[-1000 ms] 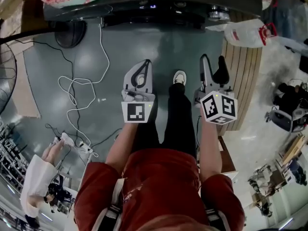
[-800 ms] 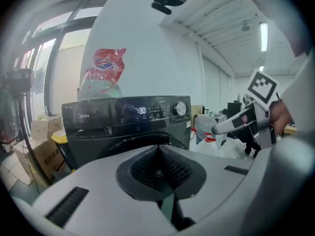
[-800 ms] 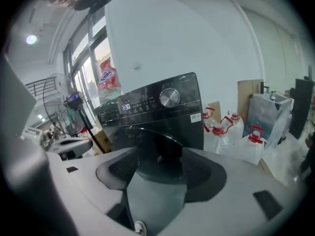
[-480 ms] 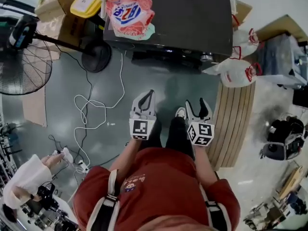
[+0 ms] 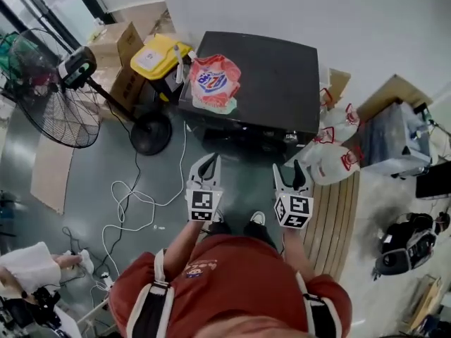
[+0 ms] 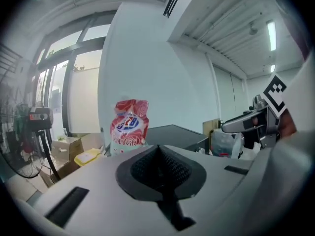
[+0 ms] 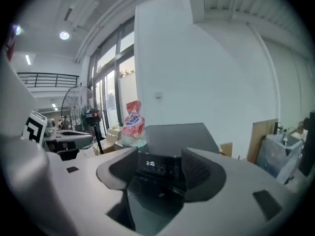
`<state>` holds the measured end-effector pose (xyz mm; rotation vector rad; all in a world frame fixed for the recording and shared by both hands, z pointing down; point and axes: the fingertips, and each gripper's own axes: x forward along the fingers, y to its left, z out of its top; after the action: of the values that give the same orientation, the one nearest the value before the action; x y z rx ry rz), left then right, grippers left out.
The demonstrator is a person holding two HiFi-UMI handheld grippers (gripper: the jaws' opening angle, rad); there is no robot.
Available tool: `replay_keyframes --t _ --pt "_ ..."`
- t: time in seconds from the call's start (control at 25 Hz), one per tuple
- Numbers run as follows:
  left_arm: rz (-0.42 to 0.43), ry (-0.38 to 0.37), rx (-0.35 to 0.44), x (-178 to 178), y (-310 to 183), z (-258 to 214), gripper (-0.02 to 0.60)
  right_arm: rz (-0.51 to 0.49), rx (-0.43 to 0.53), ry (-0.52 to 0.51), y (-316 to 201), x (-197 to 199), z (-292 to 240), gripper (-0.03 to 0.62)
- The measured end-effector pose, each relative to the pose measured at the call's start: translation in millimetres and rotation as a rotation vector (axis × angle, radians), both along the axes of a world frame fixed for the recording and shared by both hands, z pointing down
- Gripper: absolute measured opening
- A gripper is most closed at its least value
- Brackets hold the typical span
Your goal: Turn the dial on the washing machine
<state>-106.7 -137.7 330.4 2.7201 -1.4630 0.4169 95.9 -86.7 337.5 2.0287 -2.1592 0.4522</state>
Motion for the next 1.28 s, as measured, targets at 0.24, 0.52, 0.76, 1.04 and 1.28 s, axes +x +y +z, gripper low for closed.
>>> replay_keyframes --t 0.24,0.52,0.76,1.04,1.28 --pt "-0.007 0.079 0.148 -8 -15 -96 0.011 0.002 0.163 0.158 -12 11 -99 0.284" --pt "-0.027 0.143 0.388 -23 -11 -207 0.011 0.034 0.383 0.253 -17 13 -205 0.282" --pt "-0.077 0.129 0.454 -44 -10 -238 0.011 0.023 0.484 0.307 -20 0 -253 0.282" --pt "-0.087 0.139 0.465 -53 -10 -246 0.011 0.023 0.512 0.318 -16 -10 -269 0.281" --pt "-0.075 0.132 0.473 -51 -9 -249 0.011 0.033 0.514 0.315 -16 -10 -271 0.281"
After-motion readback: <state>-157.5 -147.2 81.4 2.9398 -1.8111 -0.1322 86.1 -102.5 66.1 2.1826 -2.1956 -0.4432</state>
